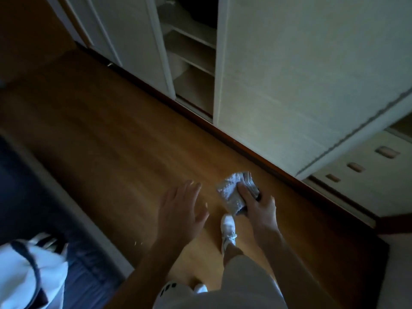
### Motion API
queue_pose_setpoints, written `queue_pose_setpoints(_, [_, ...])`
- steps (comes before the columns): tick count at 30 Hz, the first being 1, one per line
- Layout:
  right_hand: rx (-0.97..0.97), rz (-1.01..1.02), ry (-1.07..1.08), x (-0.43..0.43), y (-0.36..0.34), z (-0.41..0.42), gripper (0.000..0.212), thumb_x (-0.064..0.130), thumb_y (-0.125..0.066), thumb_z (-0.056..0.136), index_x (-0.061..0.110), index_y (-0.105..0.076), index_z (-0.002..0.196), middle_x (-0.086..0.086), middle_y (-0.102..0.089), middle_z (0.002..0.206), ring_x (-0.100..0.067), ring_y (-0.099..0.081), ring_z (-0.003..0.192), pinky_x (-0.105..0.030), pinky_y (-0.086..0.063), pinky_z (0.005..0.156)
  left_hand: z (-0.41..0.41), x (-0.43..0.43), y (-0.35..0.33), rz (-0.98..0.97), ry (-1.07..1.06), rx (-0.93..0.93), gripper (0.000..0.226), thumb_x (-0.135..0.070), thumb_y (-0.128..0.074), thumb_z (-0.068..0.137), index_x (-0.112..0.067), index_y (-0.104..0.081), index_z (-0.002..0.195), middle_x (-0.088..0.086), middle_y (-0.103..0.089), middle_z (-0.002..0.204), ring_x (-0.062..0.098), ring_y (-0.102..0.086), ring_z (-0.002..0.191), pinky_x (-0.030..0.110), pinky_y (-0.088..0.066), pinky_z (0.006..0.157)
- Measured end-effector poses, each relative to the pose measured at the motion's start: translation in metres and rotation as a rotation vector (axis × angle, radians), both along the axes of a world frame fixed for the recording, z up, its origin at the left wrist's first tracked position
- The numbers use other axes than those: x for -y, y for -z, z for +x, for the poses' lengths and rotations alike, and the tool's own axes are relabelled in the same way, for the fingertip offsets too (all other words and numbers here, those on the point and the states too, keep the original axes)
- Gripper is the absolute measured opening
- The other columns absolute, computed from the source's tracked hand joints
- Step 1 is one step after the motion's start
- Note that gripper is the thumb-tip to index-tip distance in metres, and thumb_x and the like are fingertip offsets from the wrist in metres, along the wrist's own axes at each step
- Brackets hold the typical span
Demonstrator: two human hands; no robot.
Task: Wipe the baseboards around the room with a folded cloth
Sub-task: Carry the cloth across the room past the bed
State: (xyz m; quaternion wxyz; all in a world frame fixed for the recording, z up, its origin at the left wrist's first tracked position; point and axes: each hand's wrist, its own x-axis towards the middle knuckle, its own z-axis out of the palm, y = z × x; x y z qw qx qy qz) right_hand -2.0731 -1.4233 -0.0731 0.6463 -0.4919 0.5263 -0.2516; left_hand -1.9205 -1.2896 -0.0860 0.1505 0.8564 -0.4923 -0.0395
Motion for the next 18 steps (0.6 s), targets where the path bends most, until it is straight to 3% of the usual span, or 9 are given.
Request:
queue_pose_setpoints(7, [-0.033,-0.091,-0.196,0.117,-0.004,0.091,0.034,0.055,-0.075,0.072,0.024,-0.073,0.085,0.008,-0.073,0.074,-0.007,-0.070,0.064,-0.020,-0.052,0.050,0.062,0.079,-0.005,-0.021,-0.191,0.011,0.058,-0.055,-0.051,0.087,-0.016,-0.064,0.128,0.007,-0.063,0.128,0.029,-0.056,0.118,0.045,-0.048,0.096])
queue_pose_setpoints(12, [0.064,-0.096,-0.378,0.158,-0.014,0.154,0.011,0.042,-0.072,0.080,0.033,-0.075,0.085,0.008,-0.075,0.083,-0.008,-0.072,0.073,-0.017,-0.054,0.057,0.100,0.102,-0.022,0.025,-0.376,-0.034,0.061,-0.057,-0.047,0.088,-0.016,-0.063,0.131,0.004,-0.059,0.135,0.027,-0.053,0.126,0.046,-0.045,0.101])
queue_pose_setpoints(15, [0.052,-0.140,-0.489,0.170,-0.015,0.196,0.012,0.033,-0.068,0.087,0.023,-0.075,0.088,0.004,-0.075,0.077,-0.009,-0.071,0.068,-0.015,-0.051,0.056,0.119,0.103,-0.029,0.005,-0.459,0.009,0.057,-0.053,-0.051,0.087,-0.015,-0.065,0.128,0.007,-0.063,0.132,0.030,-0.057,0.121,0.046,-0.048,0.099])
queue_pose_setpoints(18, [-0.015,-0.147,-0.628,0.175,-0.013,0.244,0.020,0.025,-0.065,0.093,0.006,-0.072,0.092,0.001,-0.069,0.075,-0.004,-0.064,0.064,-0.021,-0.049,0.065,0.146,0.098,-0.031,-0.022,-0.517,0.042,0.055,-0.050,-0.053,0.087,-0.014,-0.066,0.127,0.008,-0.065,0.128,0.031,-0.061,0.117,0.048,-0.051,0.096])
